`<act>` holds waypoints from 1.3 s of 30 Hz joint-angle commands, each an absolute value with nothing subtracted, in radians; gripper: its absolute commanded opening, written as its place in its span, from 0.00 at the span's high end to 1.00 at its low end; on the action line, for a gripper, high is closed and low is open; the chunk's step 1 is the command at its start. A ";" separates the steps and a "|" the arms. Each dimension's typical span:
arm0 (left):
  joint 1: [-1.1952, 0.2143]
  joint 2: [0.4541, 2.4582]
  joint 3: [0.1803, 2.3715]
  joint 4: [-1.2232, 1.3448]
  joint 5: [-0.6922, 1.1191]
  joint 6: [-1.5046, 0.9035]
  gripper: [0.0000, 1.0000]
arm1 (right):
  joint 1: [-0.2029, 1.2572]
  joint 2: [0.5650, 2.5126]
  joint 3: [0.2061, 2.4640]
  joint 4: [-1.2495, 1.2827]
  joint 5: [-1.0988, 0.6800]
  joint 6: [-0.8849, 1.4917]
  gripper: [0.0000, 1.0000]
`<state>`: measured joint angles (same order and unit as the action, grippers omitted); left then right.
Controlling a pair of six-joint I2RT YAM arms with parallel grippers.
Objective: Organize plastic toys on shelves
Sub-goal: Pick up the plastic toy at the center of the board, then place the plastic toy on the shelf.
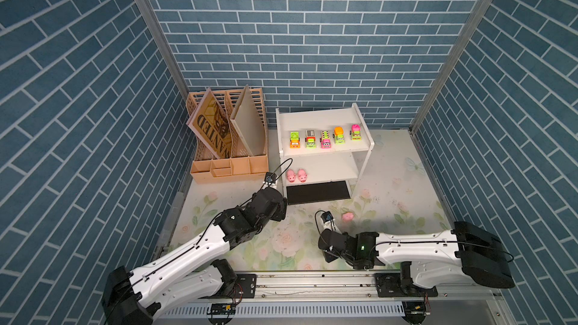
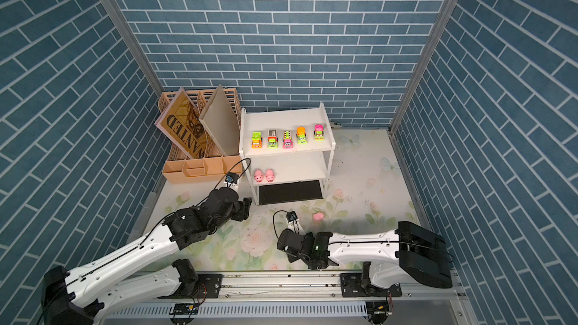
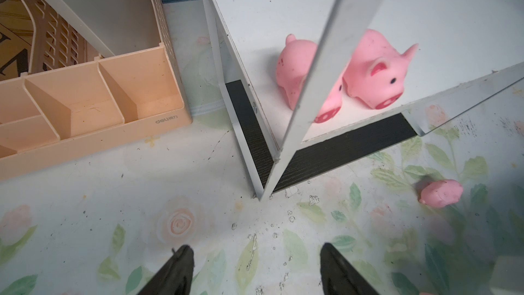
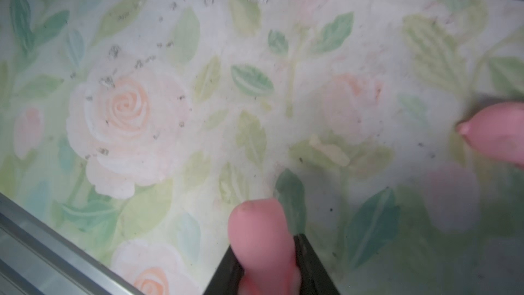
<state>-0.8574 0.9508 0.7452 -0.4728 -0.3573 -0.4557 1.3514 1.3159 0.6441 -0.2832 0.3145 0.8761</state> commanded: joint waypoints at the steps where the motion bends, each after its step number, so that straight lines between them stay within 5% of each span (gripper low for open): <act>1: -0.865 0.936 0.733 -0.466 -0.362 -0.447 0.27 | 1.299 1.277 0.730 -0.357 0.347 0.806 0.69; 15: -0.865 0.902 0.732 -0.466 -0.370 -0.447 0.27 | 1.084 1.443 1.154 -0.425 0.455 0.587 0.69; 39: -0.866 0.898 0.732 -0.465 -0.361 -0.445 0.27 | 1.038 1.552 1.206 -0.255 0.553 0.530 0.66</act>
<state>-0.8608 0.9062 0.7452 -0.4728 -0.3569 -0.4549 1.0470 1.5326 1.1889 -0.3080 0.5110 0.5671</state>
